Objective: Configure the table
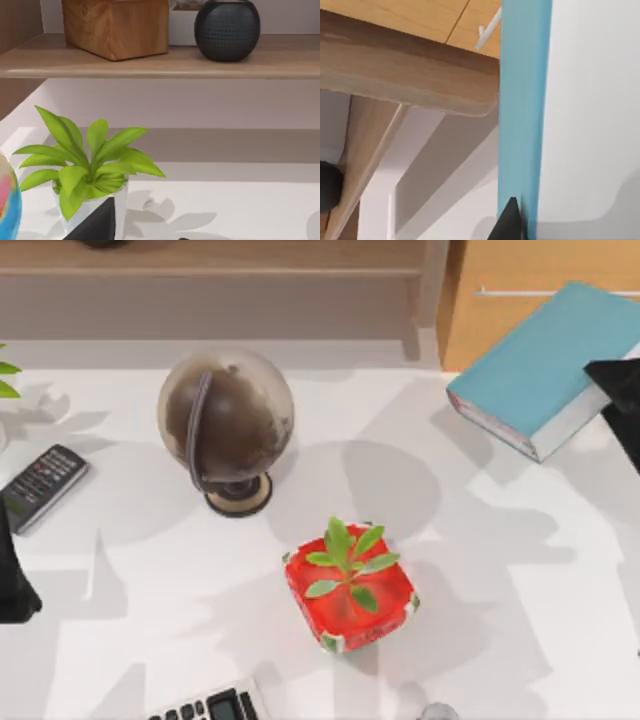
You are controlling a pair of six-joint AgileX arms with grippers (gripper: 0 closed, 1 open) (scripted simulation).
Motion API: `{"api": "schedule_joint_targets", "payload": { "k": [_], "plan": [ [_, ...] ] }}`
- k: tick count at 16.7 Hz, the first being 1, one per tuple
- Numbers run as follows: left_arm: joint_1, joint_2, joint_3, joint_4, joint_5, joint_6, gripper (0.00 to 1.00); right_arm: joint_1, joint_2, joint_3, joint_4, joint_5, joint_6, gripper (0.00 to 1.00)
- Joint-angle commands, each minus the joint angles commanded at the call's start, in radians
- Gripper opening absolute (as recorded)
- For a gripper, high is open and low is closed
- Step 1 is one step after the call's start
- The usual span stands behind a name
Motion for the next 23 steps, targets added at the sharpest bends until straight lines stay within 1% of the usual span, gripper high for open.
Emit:
{"api": "schedule_joint_targets", "payload": {
  "k": [2,5,7,9,11,14,21,23],
  "plan": [
    [0.000,0.000,0.000,0.000,0.000,0.000,1.00,-0.139,0.023,0.020,0.010,-0.033,0.096,0.00],
    [0.000,0.000,0.000,0.000,0.000,0.000,1.00,-0.328,0.083,0.086,0.028,-0.054,0.216,0.00],
    [0.000,0.000,0.000,0.000,0.000,0.000,1.00,-0.425,0.138,0.147,0.041,-0.053,0.276,0.00],
    [0.000,0.000,0.000,0.000,0.000,0.000,1.00,-0.493,0.200,0.212,0.053,-0.047,0.322,0.00],
    [0.000,0.000,0.000,0.000,0.000,0.000,1.00,-0.526,0.264,0.273,0.062,-0.040,0.351,0.00],
    [0.000,0.000,0.000,0.000,0.000,0.000,1.00,-0.539,0.330,0.331,0.069,-0.033,0.371,0.00],
    [0.000,0.000,0.000,0.000,0.000,0.000,1.00,-0.533,0.337,0.336,0.070,-0.031,0.375,0.00],
    [0.000,0.000,0.000,0.000,0.000,0.000,1.00,-0.524,0.367,0.369,0.066,-0.020,0.380,0.00]
  ]
}}
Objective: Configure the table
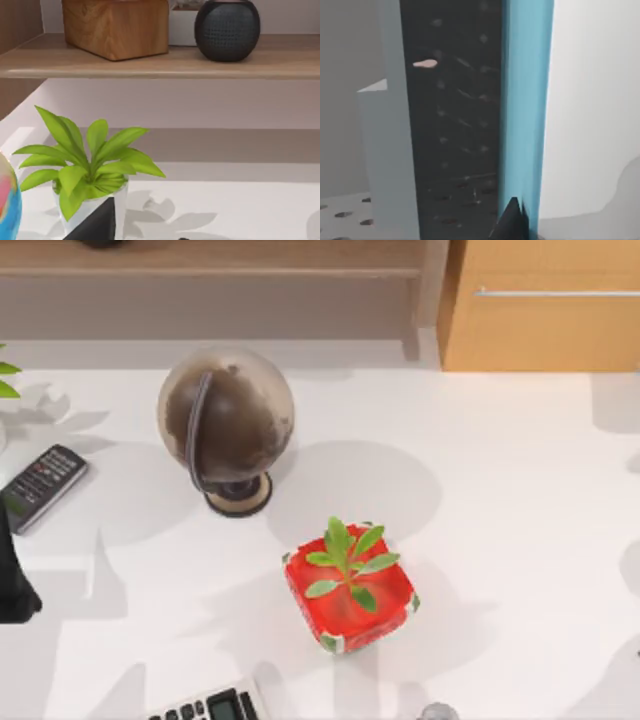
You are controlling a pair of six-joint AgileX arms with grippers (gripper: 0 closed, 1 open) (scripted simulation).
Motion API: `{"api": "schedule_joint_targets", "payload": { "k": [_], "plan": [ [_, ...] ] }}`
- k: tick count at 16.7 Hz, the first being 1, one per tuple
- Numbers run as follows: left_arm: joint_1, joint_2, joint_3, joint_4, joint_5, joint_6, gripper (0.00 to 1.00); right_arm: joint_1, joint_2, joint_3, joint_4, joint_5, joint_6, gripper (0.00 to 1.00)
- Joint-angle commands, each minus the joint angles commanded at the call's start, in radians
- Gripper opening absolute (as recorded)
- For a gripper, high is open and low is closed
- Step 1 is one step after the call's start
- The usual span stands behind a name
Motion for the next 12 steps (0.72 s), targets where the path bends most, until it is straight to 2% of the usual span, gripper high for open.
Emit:
{"api": "schedule_joint_targets", "payload": {
  "k": [8,12],
  "plan": [
    [0.000,0.000,0.000,0.000,0.000,0.000,1.00,0.021,0.062,0.079,-0.010,0.025,0.005,0.00],
    [0.000,0.000,0.000,0.000,0.000,0.000,1.00,0.021,0.062,0.079,-0.010,0.025,0.005,0.30]
  ]
}}
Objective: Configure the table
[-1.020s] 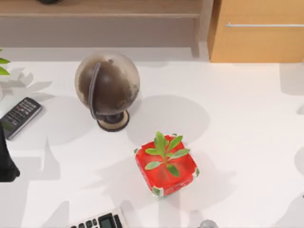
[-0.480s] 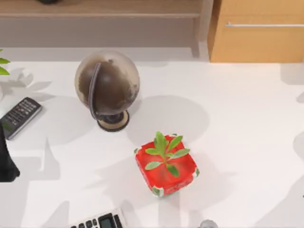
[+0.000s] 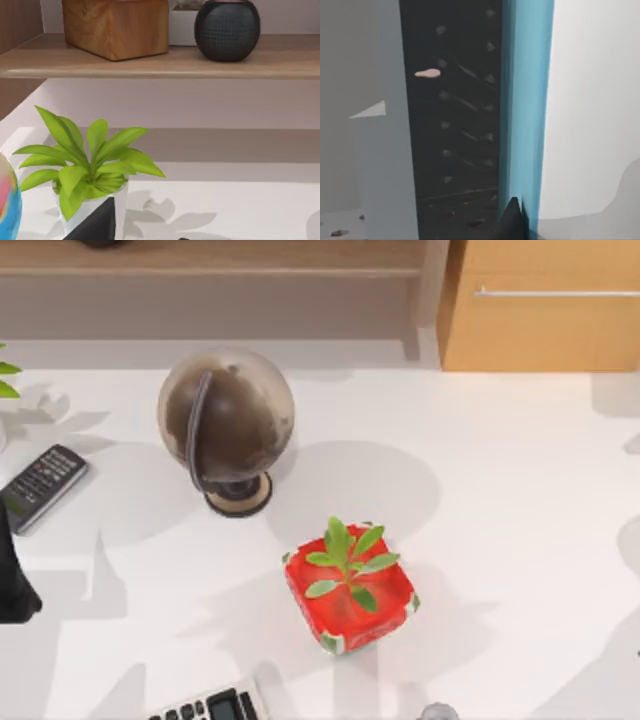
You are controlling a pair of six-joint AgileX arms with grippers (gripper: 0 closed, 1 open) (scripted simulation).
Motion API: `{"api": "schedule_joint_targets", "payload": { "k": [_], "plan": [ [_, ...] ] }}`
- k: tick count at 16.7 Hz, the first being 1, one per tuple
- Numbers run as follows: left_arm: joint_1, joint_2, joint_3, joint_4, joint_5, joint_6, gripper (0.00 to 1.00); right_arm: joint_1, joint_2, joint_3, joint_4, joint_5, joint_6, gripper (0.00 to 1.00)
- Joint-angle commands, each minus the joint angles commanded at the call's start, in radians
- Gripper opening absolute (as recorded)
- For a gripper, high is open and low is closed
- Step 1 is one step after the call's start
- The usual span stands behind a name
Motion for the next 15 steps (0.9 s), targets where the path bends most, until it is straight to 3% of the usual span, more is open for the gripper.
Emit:
{"api": "schedule_joint_targets", "payload": {
  "k": [9,15],
  "plan": [
    [0.000,0.000,0.000,0.000,0.000,0.000,1.00,0.000,0.000,0.000,0.000,0.000,0.000,0.98],
    [0.000,0.000,0.000,0.000,0.000,0.000,1.00,0.000,0.000,0.000,0.000,0.000,0.000,1.00]
  ]
}}
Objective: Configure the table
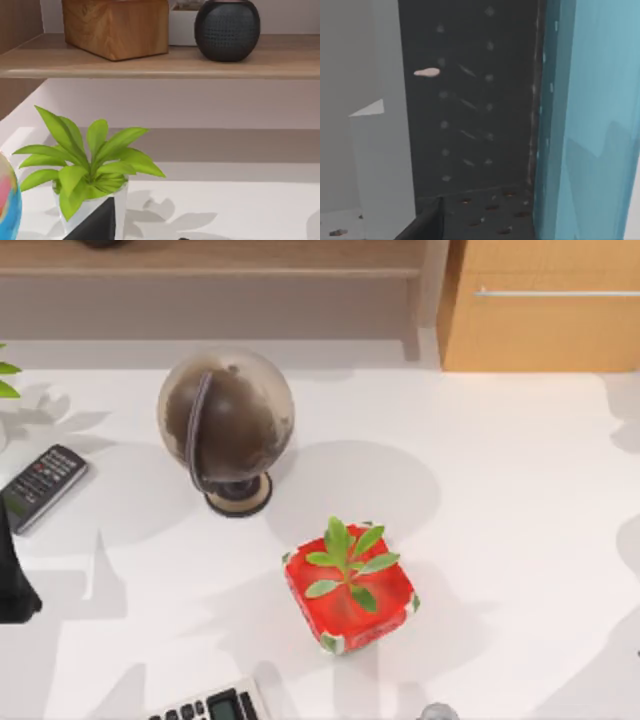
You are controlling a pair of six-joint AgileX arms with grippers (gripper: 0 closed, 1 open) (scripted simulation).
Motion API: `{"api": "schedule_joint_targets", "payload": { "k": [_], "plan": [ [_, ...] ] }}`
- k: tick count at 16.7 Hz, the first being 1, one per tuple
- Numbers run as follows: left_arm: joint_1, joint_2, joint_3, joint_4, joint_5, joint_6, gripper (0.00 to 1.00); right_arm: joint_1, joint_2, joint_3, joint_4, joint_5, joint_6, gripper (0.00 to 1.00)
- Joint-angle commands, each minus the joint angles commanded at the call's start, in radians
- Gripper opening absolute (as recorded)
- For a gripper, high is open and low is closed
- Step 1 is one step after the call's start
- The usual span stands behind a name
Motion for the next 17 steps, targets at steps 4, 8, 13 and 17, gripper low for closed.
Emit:
{"api": "schedule_joint_targets", "payload": {
  "k": [4,8,13,17],
  "plan": [
    [0.000,0.000,0.000,0.000,0.000,0.000,1.00,-0.003,-0.003,-0.003,0.000,-0.001,0.000,1.00],
    [0.000,0.000,0.000,0.000,0.000,0.000,1.00,-0.022,-0.050,-0.061,0.018,-0.020,-0.011,1.00],
    [0.000,0.000,0.000,0.000,0.000,0.000,1.00,-0.047,-0.099,-0.139,0.035,-0.045,-0.018,1.00],
    [0.000,0.000,0.000,0.000,0.000,0.000,1.00,-0.067,-0.135,-0.194,0.051,-0.064,-0.021,1.00]
  ]
}}
